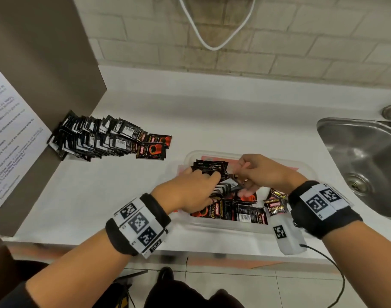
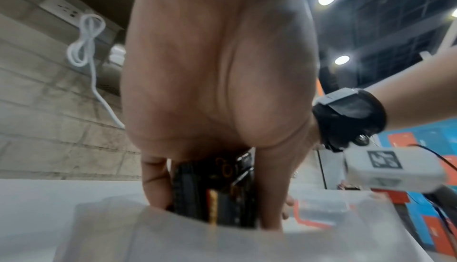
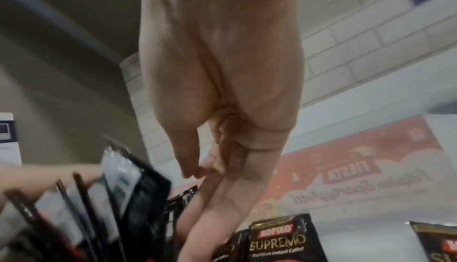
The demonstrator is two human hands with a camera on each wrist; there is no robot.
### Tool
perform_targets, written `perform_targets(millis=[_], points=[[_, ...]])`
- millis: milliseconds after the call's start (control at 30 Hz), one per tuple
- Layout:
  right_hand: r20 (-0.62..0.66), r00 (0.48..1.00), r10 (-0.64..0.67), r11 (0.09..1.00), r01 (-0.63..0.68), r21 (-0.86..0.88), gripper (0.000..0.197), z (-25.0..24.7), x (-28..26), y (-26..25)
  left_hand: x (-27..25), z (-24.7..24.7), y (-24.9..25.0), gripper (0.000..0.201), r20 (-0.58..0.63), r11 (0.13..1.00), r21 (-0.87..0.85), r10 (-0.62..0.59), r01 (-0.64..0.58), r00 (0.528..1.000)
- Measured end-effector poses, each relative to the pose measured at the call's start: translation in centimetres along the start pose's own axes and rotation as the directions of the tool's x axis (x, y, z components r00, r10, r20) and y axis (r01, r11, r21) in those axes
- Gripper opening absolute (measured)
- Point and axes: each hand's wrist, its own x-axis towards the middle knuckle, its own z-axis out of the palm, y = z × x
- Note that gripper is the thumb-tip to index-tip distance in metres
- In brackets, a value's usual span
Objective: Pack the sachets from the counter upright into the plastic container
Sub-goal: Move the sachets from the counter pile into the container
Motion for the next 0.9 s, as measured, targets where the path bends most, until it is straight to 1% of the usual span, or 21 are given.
perform_targets(millis=[33, 67, 133, 233, 333, 400, 433, 533, 633, 667, 733, 767, 800, 833, 900], points=[[0.024, 0.999, 0.047, 0.999, -0.047, 0.026, 0.02, -0.1, -0.2, 0.1, 0.2, 0.3, 0.3, 0.038, 0.009, 0.999, 0.045, -0.021, 0.02, 1.0], [0.05, 0.995, 0.085, 0.996, -0.085, 0.016, 0.028, 0.0, -0.3, 0.1, 0.4, 0.7, 0.6, 0.036, 0.009, 0.996, 0.086, -0.038, 0.037, 0.999], [0.089, 0.986, 0.139, 0.99, -0.135, -0.046, 0.044, 0.3, -0.5, -0.2, 0.9, 1.2, 1.3, 0.033, -0.025, 0.985, 0.155, -0.067, 0.071, 0.997], [0.088, 0.986, 0.141, 0.979, -0.126, -0.16, 0.056, 1.3, -0.7, -0.4, 1.3, 1.6, 1.8, 0.034, -0.089, 0.974, 0.202, -0.083, 0.099, 0.993], [0.048, 0.994, 0.094, 0.936, -0.072, -0.344, 0.058, 2.2, -0.8, -0.3, 1.3, 1.3, 1.7, 0.049, -0.148, 0.976, 0.188, -0.079, 0.107, 0.986], [0.018, 0.994, 0.105, 0.921, -0.09, -0.378, 0.063, 2.5, -0.9, -0.4, 1.2, 1.0, 1.5, 0.06, -0.185, 0.982, 0.161, -0.066, 0.097, 0.981], [0.024, 0.994, 0.108, 0.921, -0.091, -0.379, 0.061, 2.5, -1.0, -0.4, 1.2, 0.8, 1.3, 0.064, -0.195, 0.984, 0.155, -0.057, 0.088, 0.979], [0.03, 0.993, 0.115, 0.918, -0.095, -0.386, 0.049, 2.2, -1.1, -0.7, 1.3, 0.1, 1.0, 0.066, -0.207, 0.984, 0.168, -0.024, 0.06, 0.978], [-0.011, 0.996, 0.086, 0.892, -0.082, -0.445, 0.042, 2.4, -0.9, -0.5, 1.4, 0.2, 1.1, 0.062, -0.239, 0.977, 0.209, 0.002, 0.049, 0.971], [-0.021, 0.997, 0.073, 0.867, -0.074, -0.492, 0.043, 2.7, -0.8, -0.4, 1.4, 0.3, 1.2, 0.062, -0.247, 0.976, 0.212, 0.01, 0.044, 0.969], [-0.041, 0.997, 0.064, 0.788, -0.076, -0.611, 0.05, 3.4, -0.7, -0.2, 1.5, 0.7, 1.1, 0.064, -0.259, 0.977, 0.212, 0.023, 0.033, 0.966], [-0.053, 0.997, 0.057, 0.749, -0.078, -0.657, 0.053, 3.5, -0.8, -0.2, 1.5, 0.8, 1.0, 0.067, -0.264, 0.978, 0.206, 0.025, 0.031, 0.964], [-0.071, 0.996, 0.051, 0.731, -0.085, -0.677, 0.057, 3.4, -1.0, -0.2, 1.5, 0.9, 0.8, 0.07, -0.269, 0.98, 0.195, 0.02, 0.034, 0.963], [-0.083, 0.995, 0.048, 0.741, -0.091, -0.665, 0.059, 3.2, -1.3, -0.2, 1.4, 1.0, 0.5, 0.073, -0.275, 0.982, 0.185, 0.008, 0.045, 0.961], [-0.089, 0.995, 0.05, 0.807, -0.093, -0.583, 0.058, 2.5, -2.1, -0.1, 1.2, 1.0, 0.0, 0.076, -0.285, 0.979, 0.188, -0.023, 0.079, 0.958]])
